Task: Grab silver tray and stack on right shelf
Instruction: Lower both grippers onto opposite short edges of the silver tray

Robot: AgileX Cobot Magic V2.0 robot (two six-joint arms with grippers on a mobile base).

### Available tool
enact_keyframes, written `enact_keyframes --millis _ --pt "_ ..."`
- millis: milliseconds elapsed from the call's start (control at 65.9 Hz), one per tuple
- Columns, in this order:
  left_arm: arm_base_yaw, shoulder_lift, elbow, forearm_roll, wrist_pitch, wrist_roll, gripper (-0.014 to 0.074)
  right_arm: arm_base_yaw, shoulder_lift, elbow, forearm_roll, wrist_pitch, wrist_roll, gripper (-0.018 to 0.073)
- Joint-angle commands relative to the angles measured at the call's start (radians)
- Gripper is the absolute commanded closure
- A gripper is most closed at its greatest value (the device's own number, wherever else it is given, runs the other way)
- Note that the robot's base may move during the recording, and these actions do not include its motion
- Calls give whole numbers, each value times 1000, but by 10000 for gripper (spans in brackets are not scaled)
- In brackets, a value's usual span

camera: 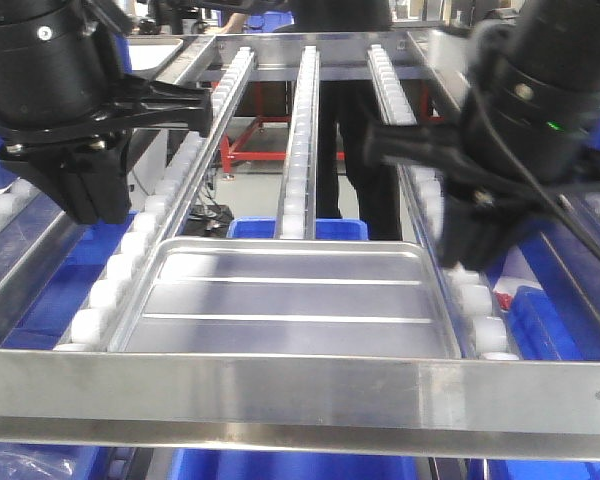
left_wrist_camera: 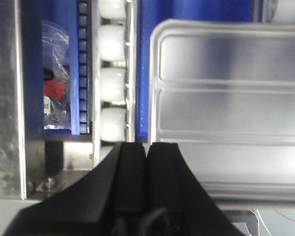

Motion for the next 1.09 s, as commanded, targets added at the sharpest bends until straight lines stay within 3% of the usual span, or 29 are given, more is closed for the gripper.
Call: enact_keyframes --millis 0,243,516,820,1078 --pt "3 -10 -43 1 -31 8 687 -1 -9 -72 -24 2 2 481" --pt "3 79 -117 -1 23 12 687 -1 30 -83 -24 33 2 481" --pt "3 89 -128 13 -18 68 687 -1 50 -83 -24 24 -7 473" --pt "3 93 -128 1 -18 71 687 -1 50 -83 -24 0 -7 240" --pt "3 110 -128 -6 -11 88 687 -1 50 -83 -24 3 -7 203"
